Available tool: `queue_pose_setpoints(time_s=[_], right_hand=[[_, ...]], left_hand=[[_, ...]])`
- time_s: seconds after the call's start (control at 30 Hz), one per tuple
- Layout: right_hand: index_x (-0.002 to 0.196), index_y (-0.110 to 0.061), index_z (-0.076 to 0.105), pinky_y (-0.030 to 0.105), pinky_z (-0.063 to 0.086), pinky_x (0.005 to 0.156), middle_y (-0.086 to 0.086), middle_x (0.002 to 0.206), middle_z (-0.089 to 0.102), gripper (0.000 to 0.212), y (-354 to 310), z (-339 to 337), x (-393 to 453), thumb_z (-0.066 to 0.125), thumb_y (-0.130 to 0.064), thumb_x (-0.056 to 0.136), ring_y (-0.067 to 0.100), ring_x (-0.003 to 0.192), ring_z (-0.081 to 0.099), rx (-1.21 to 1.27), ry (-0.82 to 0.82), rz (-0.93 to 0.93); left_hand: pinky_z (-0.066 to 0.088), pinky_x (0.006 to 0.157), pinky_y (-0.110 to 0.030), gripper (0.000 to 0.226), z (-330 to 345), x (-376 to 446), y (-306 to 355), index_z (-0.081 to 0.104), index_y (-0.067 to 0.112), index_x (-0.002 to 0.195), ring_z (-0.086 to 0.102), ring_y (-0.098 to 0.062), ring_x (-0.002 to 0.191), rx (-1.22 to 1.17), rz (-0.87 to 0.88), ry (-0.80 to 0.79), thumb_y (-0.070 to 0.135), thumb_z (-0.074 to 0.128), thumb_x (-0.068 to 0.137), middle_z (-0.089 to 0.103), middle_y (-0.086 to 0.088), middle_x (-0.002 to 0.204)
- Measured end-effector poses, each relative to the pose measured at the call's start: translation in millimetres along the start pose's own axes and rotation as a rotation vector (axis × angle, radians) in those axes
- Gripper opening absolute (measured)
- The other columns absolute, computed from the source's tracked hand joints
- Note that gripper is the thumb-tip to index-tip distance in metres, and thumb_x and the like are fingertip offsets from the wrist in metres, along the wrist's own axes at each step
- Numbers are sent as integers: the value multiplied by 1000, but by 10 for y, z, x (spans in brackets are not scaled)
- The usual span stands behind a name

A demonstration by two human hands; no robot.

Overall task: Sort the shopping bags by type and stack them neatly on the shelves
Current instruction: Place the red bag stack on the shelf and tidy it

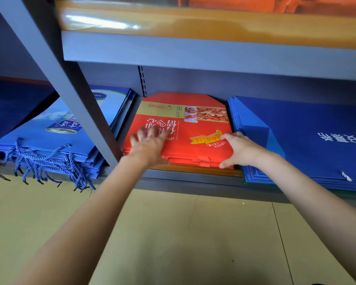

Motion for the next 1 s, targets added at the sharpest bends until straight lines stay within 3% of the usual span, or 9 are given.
queue_pose_setpoints(time_s=[0.07,0.2,0.37,0.53,0.77,0.9,1.0], right_hand=[[147,-26,17,39,38,101,12,147,20,99,-47,8,6,80,-30,71,28,131,34,12,-1,7],[148,-30,6,37,40,97,15,151,11,106,-126,53,19,80,-28,72,32,129,38,-4,-8,30],[149,-30,7,33,40,90,14,142,27,104,-67,58,72,79,-24,73,28,122,43,31,-39,54],[149,-28,6,34,41,92,13,141,30,105,-64,89,87,79,-24,74,27,122,43,-11,-72,44],[148,-25,13,37,41,96,13,140,35,102,-62,63,105,80,-25,72,28,125,41,-70,-55,26],[148,-26,13,37,40,97,13,140,34,103,-36,64,99,81,-26,71,28,126,40,-67,-61,19],[149,-26,13,34,37,98,12,142,33,104,-52,-69,40,81,-31,70,27,128,37,-130,-105,-7]], left_hand=[[10,108,-65,116,-33,55,-244,-9,32,149,-6,-48,139,-54,-128,-100,52,73,70,-10,-10,157],[28,109,-55,131,-3,182,-391,-25,30,144,19,-49,137,-47,-204,-255,49,79,65,-24,-21,151],[35,105,-55,137,33,296,-436,-22,32,144,32,-45,132,9,-202,-294,46,84,59,-1,-23,150],[42,100,-52,144,36,368,-502,-24,34,144,33,-41,131,87,-189,-295,42,88,53,24,-22,148],[45,98,-48,135,17,321,-464,-21,34,145,35,-41,129,119,-225,-257,34,85,62,21,-24,144],[41,102,-52,132,21,269,-368,-23,31,144,32,-45,132,118,-207,-274,29,83,67,3,-27,150],[29,107,-58,129,-49,108,-274,-27,30,143,8,-51,138,166,-206,-299,35,80,70,-25,-25,150]])
Point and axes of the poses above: each hand's wrist, its own x-axis towards the middle knuckle, its own z-axis out of the palm, y = z × x, the point moved 5 cm from there along x, towards the middle knuckle
